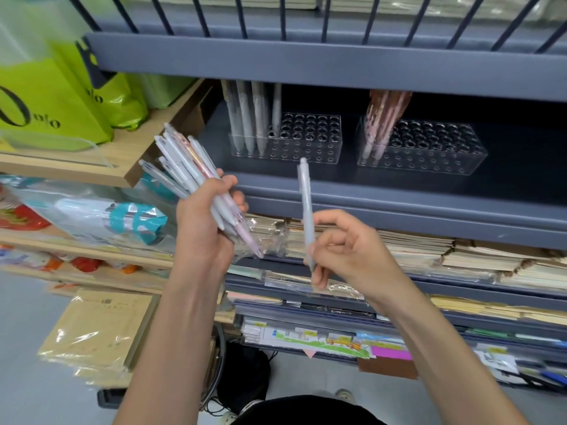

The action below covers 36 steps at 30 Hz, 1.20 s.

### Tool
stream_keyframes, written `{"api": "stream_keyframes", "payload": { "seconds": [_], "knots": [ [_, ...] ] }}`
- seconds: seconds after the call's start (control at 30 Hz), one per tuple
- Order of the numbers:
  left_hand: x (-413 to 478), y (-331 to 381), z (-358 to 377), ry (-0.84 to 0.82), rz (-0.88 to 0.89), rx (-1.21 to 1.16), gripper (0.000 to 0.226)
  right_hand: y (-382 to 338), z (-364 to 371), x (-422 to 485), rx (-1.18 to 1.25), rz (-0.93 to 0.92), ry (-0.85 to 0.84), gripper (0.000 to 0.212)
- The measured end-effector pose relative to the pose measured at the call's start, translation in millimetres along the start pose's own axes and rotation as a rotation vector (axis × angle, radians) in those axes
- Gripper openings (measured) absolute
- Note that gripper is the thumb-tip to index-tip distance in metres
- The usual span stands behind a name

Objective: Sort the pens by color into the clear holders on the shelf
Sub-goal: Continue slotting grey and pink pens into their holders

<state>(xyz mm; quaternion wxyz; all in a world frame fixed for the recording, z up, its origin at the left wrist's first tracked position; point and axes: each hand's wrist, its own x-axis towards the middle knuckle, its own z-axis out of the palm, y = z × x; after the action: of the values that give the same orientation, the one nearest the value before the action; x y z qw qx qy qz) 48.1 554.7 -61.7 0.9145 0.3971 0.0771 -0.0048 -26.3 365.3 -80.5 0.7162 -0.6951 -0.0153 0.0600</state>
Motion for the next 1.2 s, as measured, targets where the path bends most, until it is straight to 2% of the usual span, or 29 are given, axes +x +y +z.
{"api": "stream_keyframes", "payload": {
  "seconds": [0.23,0.43,0.53,0.6,0.67,0.73,0.83,1.0,1.2],
  "knots": [
    [-4,10,-27,0.008,-0.046,0.068,0.031,-34,16,44,-0.126,-0.101,0.118,0.021],
    [-2,23,-41,0.032,-0.046,0.120,0.033,-55,33,74,0.085,-0.009,0.191,0.012],
    [0,27,-48,0.044,-0.059,0.132,0.025,-59,38,82,0.111,0.039,0.208,0.016],
    [2,29,-52,0.047,-0.061,0.133,0.021,-59,39,87,0.157,0.080,0.212,0.027],
    [4,31,-55,0.045,-0.061,0.118,0.026,-59,39,90,0.200,0.114,0.212,0.035],
    [5,33,-58,0.043,-0.062,0.103,0.032,-58,39,93,0.230,0.113,0.217,0.031],
    [6,35,-62,0.041,-0.060,0.104,0.034,-56,39,97,0.136,0.004,0.283,0.014],
    [6,33,-64,0.029,-0.054,0.118,0.034,-58,33,107,-0.223,-0.180,0.450,0.022],
    [3,27,-66,0.036,-0.054,0.153,0.030,-66,29,125,-0.133,-0.287,0.551,0.019]
  ]
}}
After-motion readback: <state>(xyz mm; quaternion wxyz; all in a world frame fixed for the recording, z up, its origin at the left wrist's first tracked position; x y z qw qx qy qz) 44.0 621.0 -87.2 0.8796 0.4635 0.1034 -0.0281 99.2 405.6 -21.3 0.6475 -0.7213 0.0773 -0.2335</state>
